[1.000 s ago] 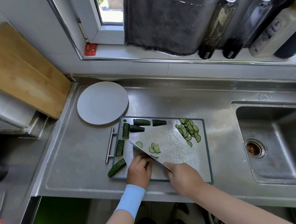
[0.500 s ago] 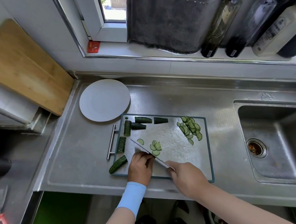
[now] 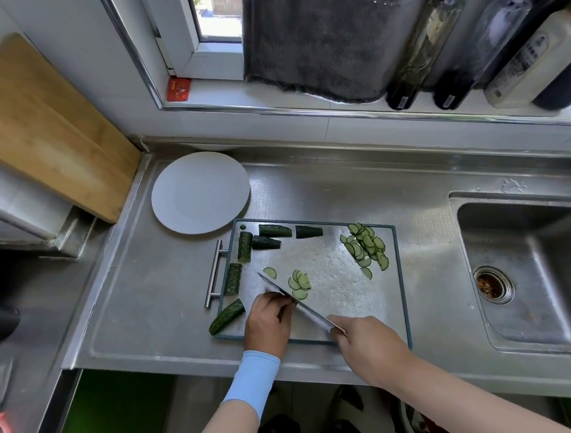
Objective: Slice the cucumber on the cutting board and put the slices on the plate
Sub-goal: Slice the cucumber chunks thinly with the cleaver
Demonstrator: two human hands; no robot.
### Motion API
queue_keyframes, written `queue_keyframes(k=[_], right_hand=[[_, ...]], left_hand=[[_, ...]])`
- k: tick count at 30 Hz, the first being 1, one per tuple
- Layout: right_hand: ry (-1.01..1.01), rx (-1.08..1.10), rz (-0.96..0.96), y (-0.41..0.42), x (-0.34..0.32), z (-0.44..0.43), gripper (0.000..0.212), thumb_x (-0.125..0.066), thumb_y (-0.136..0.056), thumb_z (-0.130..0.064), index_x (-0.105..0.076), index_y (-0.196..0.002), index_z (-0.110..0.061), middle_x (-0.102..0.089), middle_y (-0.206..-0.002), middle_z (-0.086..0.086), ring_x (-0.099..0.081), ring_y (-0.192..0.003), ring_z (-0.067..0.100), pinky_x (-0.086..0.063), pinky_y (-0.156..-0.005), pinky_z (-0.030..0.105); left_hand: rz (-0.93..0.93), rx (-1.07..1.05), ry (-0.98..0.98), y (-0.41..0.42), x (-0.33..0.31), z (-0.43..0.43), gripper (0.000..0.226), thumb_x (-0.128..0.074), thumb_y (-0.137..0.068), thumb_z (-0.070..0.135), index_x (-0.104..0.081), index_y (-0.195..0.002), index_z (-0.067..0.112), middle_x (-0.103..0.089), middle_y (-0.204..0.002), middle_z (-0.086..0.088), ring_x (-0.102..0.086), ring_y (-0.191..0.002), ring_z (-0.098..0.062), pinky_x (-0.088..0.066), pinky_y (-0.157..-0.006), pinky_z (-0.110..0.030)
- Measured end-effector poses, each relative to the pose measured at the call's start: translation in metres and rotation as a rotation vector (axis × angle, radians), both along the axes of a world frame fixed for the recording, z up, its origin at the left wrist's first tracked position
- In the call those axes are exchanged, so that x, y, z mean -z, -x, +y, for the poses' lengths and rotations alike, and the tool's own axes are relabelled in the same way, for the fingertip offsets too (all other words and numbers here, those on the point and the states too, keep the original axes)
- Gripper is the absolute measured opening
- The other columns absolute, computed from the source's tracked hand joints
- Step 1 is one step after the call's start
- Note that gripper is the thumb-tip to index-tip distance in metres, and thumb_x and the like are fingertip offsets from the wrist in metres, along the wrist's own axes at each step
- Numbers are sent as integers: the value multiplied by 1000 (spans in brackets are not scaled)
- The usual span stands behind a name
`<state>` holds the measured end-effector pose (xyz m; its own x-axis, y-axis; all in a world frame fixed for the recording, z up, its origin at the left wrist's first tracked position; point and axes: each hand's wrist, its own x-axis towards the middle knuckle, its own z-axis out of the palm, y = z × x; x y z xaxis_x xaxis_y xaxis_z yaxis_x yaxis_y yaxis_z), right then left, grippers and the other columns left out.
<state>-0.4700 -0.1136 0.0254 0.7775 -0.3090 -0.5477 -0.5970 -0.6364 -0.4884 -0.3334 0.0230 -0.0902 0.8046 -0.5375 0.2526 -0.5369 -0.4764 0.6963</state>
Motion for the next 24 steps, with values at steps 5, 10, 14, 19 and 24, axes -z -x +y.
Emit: queue_keyframes(k=[5, 10, 14, 19, 24], right_hand=[[-10, 14, 37, -15, 5, 6, 30, -38, -102, -25, -43, -74, -33, -51, -65, -6, -45, -62, 16, -37, -59, 31], [-17, 31, 32, -35, 8, 11, 37, -39, -97, -18, -38, -66, -36, -47, -62, -7, -43, -64, 18, -36, -58, 30], [-16, 32, 22, -41, 7, 10, 37, -40, -99, -20, -39, -65, -33, -46, -61, -8, -45, -65, 19, -36, -57, 30], [-21, 44, 8, -36, 6, 10, 27, -40, -100, -24, -51, -76, -29, -52, -65, -6, -50, -68, 21, -42, -62, 35], [-31, 63, -11, -20, 2, 11, 24, -38, -103, -31, -54, -84, -30, -58, -67, -4, -51, -63, 17, -44, -61, 35]], left_hand=[[5, -11, 1, 0, 1, 1, 14, -82, -71, 2, -74, -80, 8, -67, -84, -3, -58, -85, -15, -45, -79, -17], [3, 7, -21, 1, -1, 2, 16, -81, -70, -1, -74, -80, 8, -66, -82, -1, -58, -83, -15, -42, -79, -13], [4, 9, -31, 1, -3, 3, 15, -78, -72, 0, -74, -83, 10, -66, -85, 0, -58, -85, -15, -38, -82, -9], [20, 15, -34, -2, -4, 3, 15, -78, -72, -1, -73, -82, 9, -65, -82, -1, -57, -84, -15, -37, -82, -8], [38, 22, -32, -3, -2, 4, 15, -80, -73, 2, -74, -85, 10, -67, -87, -1, -60, -86, -16, -42, -83, -12]])
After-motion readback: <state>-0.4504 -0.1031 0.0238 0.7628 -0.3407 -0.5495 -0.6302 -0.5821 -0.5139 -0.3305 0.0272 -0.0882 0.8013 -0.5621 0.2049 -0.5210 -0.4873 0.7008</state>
